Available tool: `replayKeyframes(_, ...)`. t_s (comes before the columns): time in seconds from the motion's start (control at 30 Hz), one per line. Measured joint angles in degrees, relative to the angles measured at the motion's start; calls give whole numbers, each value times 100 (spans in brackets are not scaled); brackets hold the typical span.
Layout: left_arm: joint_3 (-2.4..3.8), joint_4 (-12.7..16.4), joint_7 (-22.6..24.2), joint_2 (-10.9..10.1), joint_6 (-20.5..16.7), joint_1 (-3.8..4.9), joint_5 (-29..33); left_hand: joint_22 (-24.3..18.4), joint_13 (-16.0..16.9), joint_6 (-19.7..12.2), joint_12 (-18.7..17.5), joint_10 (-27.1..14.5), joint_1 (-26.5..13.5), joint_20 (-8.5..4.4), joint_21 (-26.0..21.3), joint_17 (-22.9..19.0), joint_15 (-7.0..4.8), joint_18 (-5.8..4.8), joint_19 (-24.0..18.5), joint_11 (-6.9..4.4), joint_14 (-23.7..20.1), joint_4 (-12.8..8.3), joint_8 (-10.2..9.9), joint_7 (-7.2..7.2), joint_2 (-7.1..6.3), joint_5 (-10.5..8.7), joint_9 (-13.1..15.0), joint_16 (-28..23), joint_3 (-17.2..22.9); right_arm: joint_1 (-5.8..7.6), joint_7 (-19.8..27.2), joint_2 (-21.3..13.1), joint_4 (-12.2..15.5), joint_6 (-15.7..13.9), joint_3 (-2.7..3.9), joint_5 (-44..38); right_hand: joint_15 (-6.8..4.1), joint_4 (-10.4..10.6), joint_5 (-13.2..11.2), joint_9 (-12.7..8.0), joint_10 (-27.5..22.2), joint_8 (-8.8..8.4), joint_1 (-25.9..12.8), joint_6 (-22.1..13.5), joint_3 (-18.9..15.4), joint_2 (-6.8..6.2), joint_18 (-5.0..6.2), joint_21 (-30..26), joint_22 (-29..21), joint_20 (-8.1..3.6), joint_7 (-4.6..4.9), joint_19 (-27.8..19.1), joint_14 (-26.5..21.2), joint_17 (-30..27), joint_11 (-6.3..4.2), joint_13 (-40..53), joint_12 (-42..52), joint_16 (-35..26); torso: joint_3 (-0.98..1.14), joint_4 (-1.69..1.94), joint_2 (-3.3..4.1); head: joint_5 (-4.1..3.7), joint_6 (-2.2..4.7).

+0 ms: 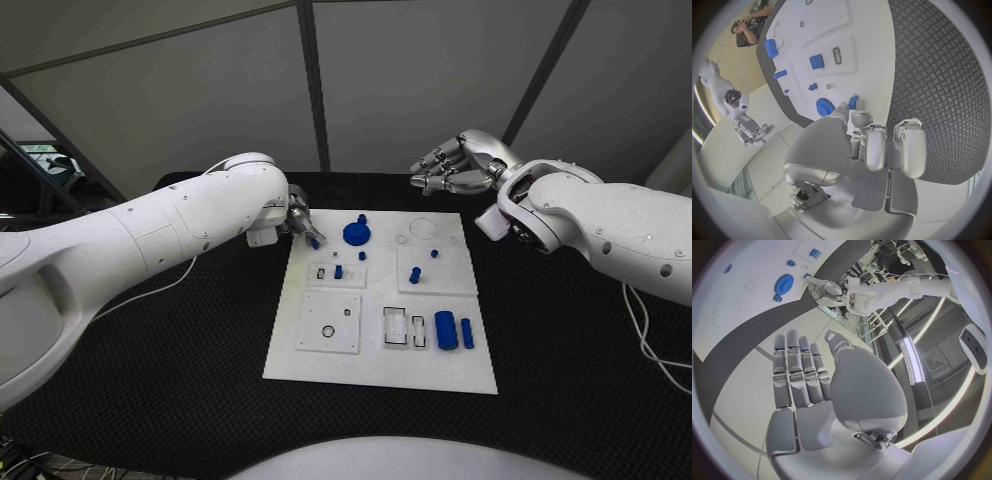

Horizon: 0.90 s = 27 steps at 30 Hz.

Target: Assemble the parts on the task board

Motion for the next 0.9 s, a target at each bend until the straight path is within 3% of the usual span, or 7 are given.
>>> replayKeyframes(0.1,1,10,35,-10,-10,2,1,0,-32,-31,-52,-15,113,1,-1,0,-15,1,-1,6,16,-154,-29,13,9,-43,-24,0,450,0,0,2,-4,2,0,0,0,0,0,0,0,0,0,0,0,0,0,0,0,0,0,0,0,0,0,0,0,0,-1,0,0,0,0)
replayKeyframes(0.27,-2,68,90,-69,-38,-5,38,0,-80,-73,-91,-13,130,1,-23,0,-14,1,-1,4,16,218,102,15,-62,-20,71,0,853,0,-1,3,-14,6,0,0,0,0,0,0,0,0,0,0,0,0,0,0,0,0,0,0,0,0,0,0,0,0,-1,0,0,2,-4)
replayKeyframes(0.33,-3,125,105,-118,-59,-10,76,0,-81,-105,-92,21,-94,1,-23,0,-14,2,-1,-8,16,240,216,22,-286,-15,208,0,1296,0,-1,3,-17,7,0,0,0,0,0,0,0,0,0,0,0,0,0,0,1,0,0,0,0,1,0,0,0,0,-1,0,0,4,-4)
replayKeyframes(0.37,-3,178,113,-161,-76,-12,105,0,-81,-115,-93,32,-173,1,-23,0,-14,1,-1,-12,16,132,246,13,-365,-14,234,0,1532,0,-1,3,-19,8,0,0,0,0,0,0,0,0,0,0,0,0,0,0,1,0,0,0,0,0,0,0,0,0,-1,0,0,4,-7)
replayKeyframes(0.43,-3,285,122,-245,-109,-12,159,0,-81,-135,-93,36,-285,1,-23,0,-14,1,-1,-8,16,123,293,-7,-473,-14,301,0,1739,0,-2,3,-23,10,0,0,0,0,0,0,0,0,0,0,0,0,0,0,1,0,0,0,0,0,0,0,0,0,-1,0,0,5,-9)
replayKeyframes(0.67,-1,894,127,-661,-296,-12,365,0,-55,-134,-55,80,-572,1,-45,0,-14,1,-1,-25,17,-25,405,-6,-625,-15,398,0,2200,0,-2,-2,-39,15,0,0,0,0,0,0,0,0,0,0,0,0,0,0,-4,0,0,0,0,1,0,0,0,0,2,7,-8,9,-21)
replayKeyframes(0.9,-1,1708,99,-1139,-602,-19,575,0,-36,-164,-27,100,-670,1,-45,0,-14,1,-1,-26,17,-61,467,-17,-674,-16,469,0,2375,0,-3,-2,-70,22,0,0,0,0,0,0,0,0,0,0,0,0,0,0,-4,0,0,0,0,1,0,0,0,0,1,10,-10,27,-19)
